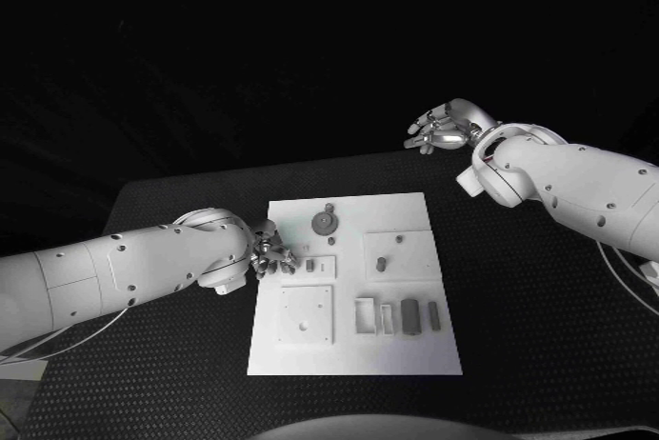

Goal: Assemble the parts on the task board

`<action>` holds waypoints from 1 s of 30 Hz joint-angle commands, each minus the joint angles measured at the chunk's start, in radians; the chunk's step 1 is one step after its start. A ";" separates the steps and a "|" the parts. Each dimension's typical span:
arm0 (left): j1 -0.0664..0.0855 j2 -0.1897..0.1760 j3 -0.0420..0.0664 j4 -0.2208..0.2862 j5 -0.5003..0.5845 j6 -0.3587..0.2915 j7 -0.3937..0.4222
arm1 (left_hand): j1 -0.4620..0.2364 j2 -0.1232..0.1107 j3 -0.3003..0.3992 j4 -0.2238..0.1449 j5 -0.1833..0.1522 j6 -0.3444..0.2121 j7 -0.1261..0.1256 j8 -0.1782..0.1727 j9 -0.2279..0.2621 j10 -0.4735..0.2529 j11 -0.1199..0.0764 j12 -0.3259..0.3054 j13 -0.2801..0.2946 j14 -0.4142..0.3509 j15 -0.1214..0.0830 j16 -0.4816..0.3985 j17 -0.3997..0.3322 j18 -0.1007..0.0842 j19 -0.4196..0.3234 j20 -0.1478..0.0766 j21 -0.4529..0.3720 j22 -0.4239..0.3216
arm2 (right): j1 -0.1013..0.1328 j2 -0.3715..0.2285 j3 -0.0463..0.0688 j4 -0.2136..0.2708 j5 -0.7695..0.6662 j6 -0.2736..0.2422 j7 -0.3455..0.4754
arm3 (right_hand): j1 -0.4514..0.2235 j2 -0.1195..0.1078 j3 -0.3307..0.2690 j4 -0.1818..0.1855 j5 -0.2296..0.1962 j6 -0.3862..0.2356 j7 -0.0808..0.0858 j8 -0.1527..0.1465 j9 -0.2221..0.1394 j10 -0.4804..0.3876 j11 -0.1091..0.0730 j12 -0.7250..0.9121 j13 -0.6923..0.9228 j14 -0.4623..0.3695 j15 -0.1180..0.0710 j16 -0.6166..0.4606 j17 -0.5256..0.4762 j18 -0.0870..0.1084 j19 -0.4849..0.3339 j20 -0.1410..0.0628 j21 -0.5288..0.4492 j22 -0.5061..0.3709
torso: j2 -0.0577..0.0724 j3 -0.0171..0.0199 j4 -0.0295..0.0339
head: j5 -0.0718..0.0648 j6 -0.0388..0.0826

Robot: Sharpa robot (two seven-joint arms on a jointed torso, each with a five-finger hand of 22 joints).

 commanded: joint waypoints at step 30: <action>-0.007 -0.014 -0.004 0.000 0.049 0.013 0.004 | 0.028 0.018 -0.014 -0.056 0.085 -0.010 0.002 -0.004 0.003 -0.016 0.002 0.014 -0.002 -0.010 -0.006 0.017 -0.012 -0.010 -0.001 -0.004 0.000 0.020 | -0.001 -0.001 0.000 -0.002 0.001 0.017 0.007 | -0.009 0.000 -0.003 -0.002 0.003 -0.007 0.001 0.004 -0.002 -0.006 0.002 0.008 -0.004 0.004 0.003 -0.008 0.003 0.015 0.004 0.005 -0.005 0.001 | 0.000 -0.0001 -0.0003 | -0.003 -0.004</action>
